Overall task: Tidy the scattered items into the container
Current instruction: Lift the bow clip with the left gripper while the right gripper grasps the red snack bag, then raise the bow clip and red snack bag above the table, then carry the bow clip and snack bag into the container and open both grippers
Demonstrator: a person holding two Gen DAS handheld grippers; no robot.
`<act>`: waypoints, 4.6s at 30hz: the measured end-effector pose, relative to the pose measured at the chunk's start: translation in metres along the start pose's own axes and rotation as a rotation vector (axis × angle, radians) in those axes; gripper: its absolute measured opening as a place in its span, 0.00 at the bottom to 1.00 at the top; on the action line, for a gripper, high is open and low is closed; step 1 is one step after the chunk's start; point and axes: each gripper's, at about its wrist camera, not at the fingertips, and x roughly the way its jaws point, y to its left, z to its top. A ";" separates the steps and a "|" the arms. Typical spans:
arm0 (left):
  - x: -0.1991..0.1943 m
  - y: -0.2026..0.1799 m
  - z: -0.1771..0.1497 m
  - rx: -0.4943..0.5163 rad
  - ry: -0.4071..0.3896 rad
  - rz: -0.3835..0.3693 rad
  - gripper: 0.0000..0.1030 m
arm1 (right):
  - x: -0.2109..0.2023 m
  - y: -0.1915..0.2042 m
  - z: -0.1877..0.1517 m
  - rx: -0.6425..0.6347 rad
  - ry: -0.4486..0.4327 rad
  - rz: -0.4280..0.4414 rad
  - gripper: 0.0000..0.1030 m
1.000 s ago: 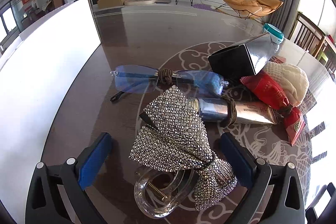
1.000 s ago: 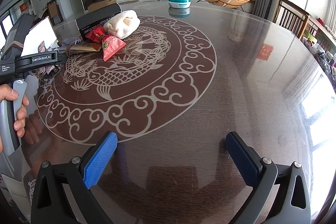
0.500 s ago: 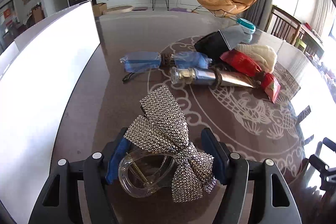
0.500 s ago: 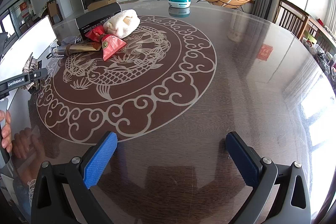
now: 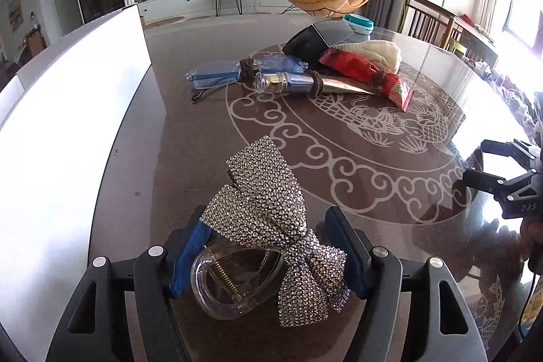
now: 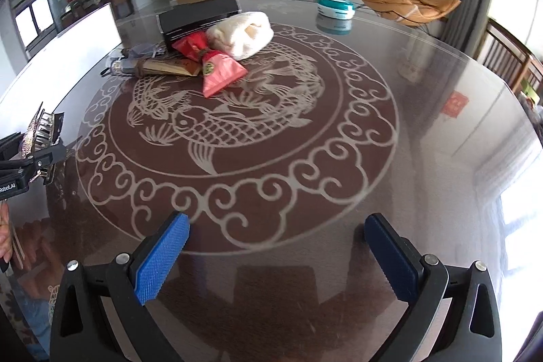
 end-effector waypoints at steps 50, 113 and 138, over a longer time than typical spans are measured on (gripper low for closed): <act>-0.005 -0.055 -0.021 0.060 0.044 0.003 0.99 | -0.040 -0.004 -0.057 0.067 -0.036 -0.052 0.91; -0.033 -0.055 -0.007 0.074 0.046 -0.095 0.48 | -0.054 -0.014 -0.015 0.074 0.152 0.019 0.18; -0.200 0.228 0.002 -0.307 -0.146 0.112 0.48 | -0.118 0.265 0.112 -0.241 -0.087 0.438 0.18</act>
